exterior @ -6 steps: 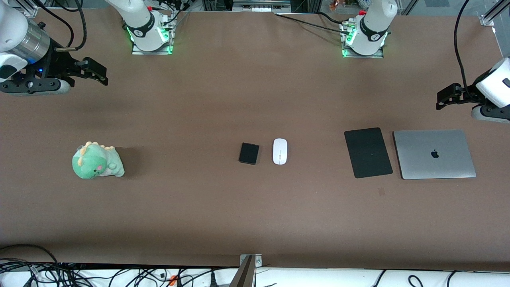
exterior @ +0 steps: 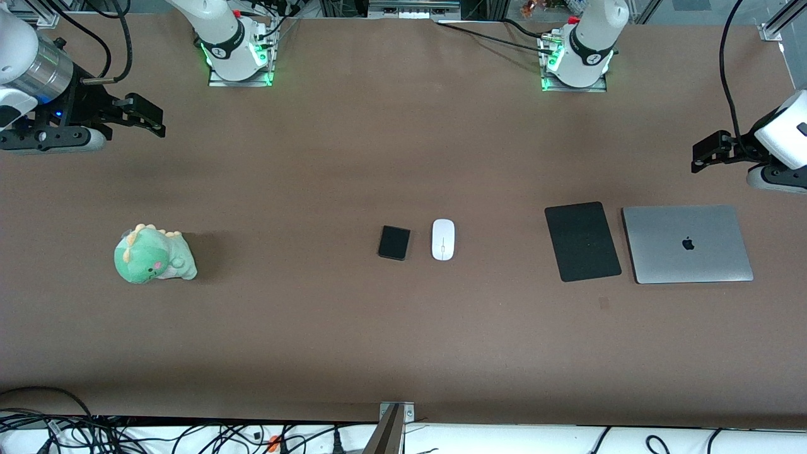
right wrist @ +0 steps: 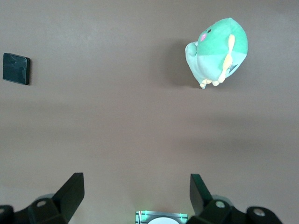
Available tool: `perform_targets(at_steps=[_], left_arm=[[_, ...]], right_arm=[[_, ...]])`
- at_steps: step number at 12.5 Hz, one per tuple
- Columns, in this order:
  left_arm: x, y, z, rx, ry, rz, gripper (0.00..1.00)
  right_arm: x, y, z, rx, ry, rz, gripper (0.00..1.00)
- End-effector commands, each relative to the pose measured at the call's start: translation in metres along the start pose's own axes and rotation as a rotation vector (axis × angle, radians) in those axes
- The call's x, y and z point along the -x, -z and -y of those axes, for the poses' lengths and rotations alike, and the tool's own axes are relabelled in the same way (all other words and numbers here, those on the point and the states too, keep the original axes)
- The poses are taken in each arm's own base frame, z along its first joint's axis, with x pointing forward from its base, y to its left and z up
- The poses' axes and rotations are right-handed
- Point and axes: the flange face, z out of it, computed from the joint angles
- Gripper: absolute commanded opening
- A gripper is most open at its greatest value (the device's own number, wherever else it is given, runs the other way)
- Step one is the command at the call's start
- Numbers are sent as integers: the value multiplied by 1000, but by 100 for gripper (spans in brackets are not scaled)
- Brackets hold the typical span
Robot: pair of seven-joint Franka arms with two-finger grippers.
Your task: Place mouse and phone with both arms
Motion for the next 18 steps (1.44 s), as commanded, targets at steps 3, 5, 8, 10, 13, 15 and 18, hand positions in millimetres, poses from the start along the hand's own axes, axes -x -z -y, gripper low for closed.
perform_targets(at_steps=[3,5,8,10,13,15,18], left_arm=[[-6,3,0,15,-12,8,100],[-7,1,-2,16,-19,14,100],[-19,-11,-38,17,-100,34,100],[-38,-40,-94,34,-186,72,100],[-72,-91,-172,91,-265,47,100],[-90,-131,-229,93,-297,14,100],[-103,-201,-338,67,-232,-79,100]], right_arm=[[-1,5,1,10,20,-9,100],[-1,5,0,12,19,-7,100],[0,6,2,11,35,-9,100],[0,6,2,11,36,-9,100],[-1,6,2,9,37,-10,100],[-1,6,2,9,43,-10,100],[-1,6,2,7,44,-11,100]])
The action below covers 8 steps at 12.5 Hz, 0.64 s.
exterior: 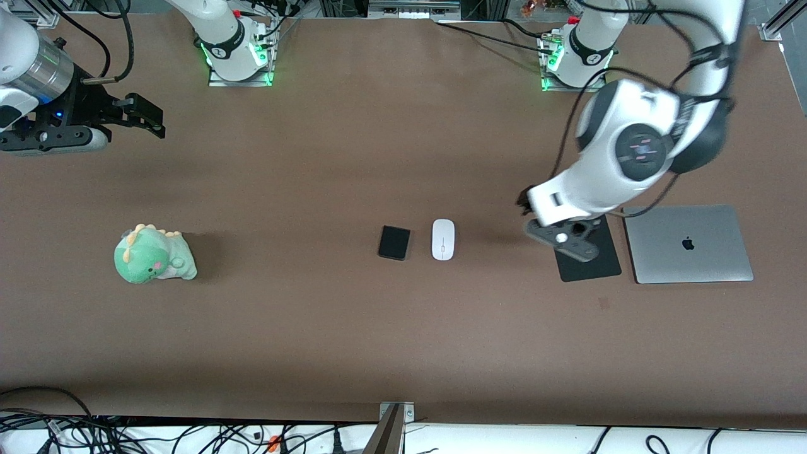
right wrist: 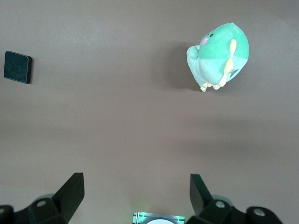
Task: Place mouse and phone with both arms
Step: 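Reach the left gripper over the white mouse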
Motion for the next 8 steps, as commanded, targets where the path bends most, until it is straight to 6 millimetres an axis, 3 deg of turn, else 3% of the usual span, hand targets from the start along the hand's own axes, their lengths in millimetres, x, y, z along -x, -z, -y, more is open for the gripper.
perform_targets(at_steps=[1,2,5,8], left_arm=[[-24,-61,-71,-19,34,-57,100],[-29,-84,-88,-19,26,-84,100],[-35,-146,-111,-16,63,-149,100],[-32,-178,-126,-17,111,-145,100]], right_arm=[[0,5,-1,6,19,-8,100],[-1,5,0,5,19,-11,100],[-1,5,0,0,38,-12,100],[-3,2,-2,-5,70,-9,100]])
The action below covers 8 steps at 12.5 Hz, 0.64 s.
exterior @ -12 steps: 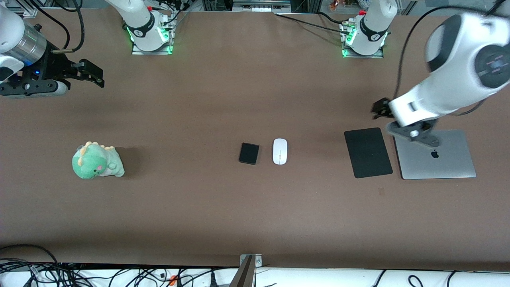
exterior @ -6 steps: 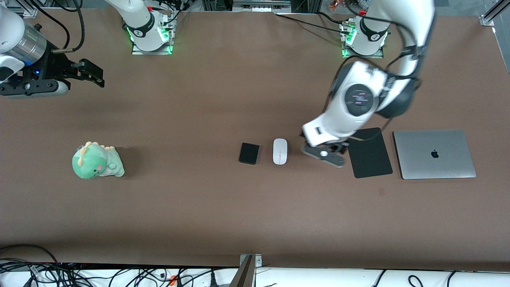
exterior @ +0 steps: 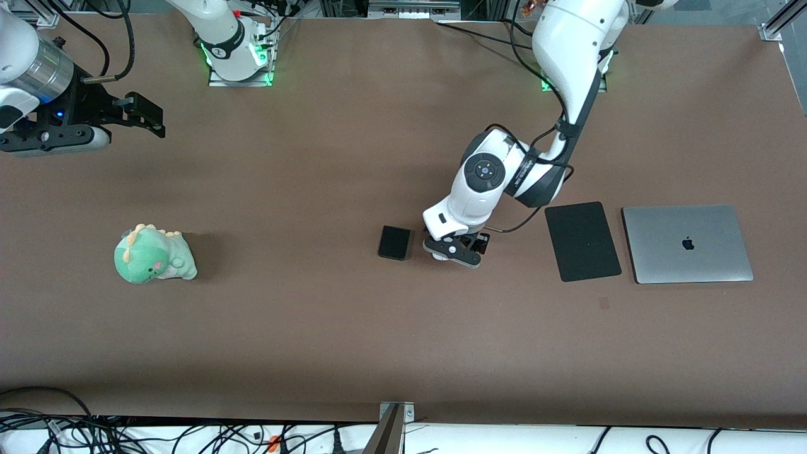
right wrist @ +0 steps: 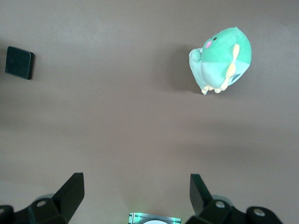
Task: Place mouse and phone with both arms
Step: 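Reach the left gripper over the white mouse, then grasp the white mouse with the left gripper and lift it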
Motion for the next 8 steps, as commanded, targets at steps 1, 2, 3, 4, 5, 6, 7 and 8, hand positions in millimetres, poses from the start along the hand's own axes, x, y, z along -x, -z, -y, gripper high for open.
perform_targets(at_steps=[1,2,3,4,5,6,7,8], left_arm=[[3,-17,-14,-10,35,-23,100],[8,-27,-15,-12,39,-19,100],[8,-28,-16,-12,39,-19,100],[12,-32,-19,-13,36,-11,100],[20,-40,-27,-17,25,5,100],[23,-45,-27,-20,24,12,100],[23,-47,-27,-21,24,15,100],[23,-46,-26,-21,28,15,64]], right_arm=[[-2,2,-2,-4,26,-6,100],[-2,2,-2,-4,26,-6,100],[-2,2,-1,-4,28,-6,100],[-2,2,-1,-4,28,-6,100],[-3,1,0,-4,29,-4,100],[-2,1,2,-2,34,-4,100],[-4,-2,2,1,37,4,100],[-5,-4,4,3,39,8,100]])
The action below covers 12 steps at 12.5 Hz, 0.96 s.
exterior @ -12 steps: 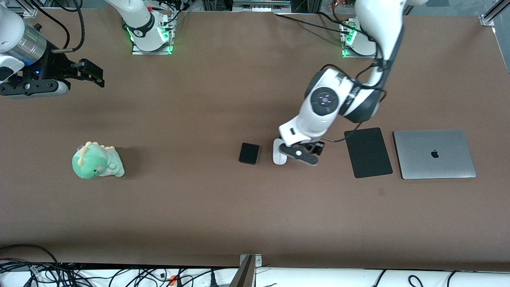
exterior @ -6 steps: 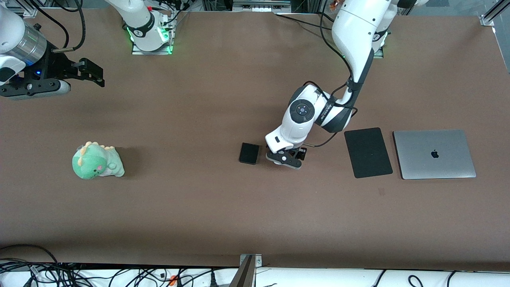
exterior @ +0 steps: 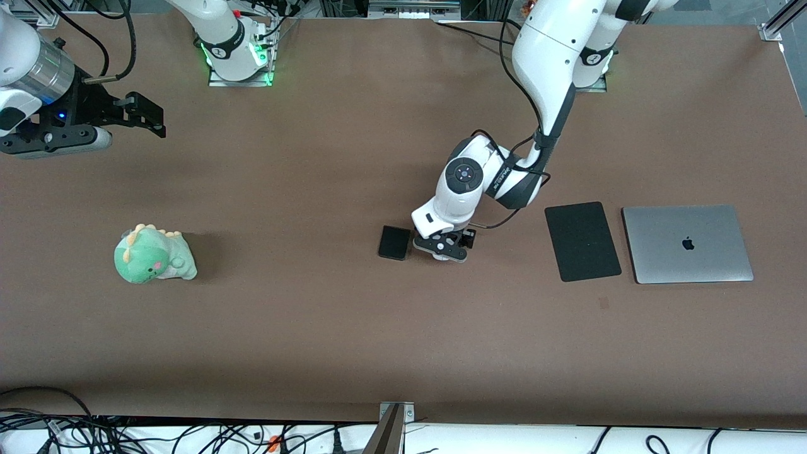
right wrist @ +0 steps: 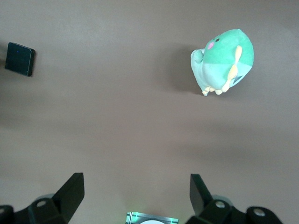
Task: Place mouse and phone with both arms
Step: 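Grasp the white mouse with the left gripper and lift it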
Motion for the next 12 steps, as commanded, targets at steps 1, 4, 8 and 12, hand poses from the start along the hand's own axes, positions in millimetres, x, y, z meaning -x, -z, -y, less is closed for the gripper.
perform_targets(at_steps=[1,4,8,12], left_arm=[[0,3,3,-9,14,-13,44],[-6,17,10,-7,24,-21,26],[-31,114,122,-36,165,84,28],[-13,136,274,-27,207,246,34]], right_arm=[[-3,-1,4,3,21,3,100],[-3,-1,4,2,19,3,100],[-21,-26,29,-1,31,20,100],[-66,-102,108,10,-84,2,100]])
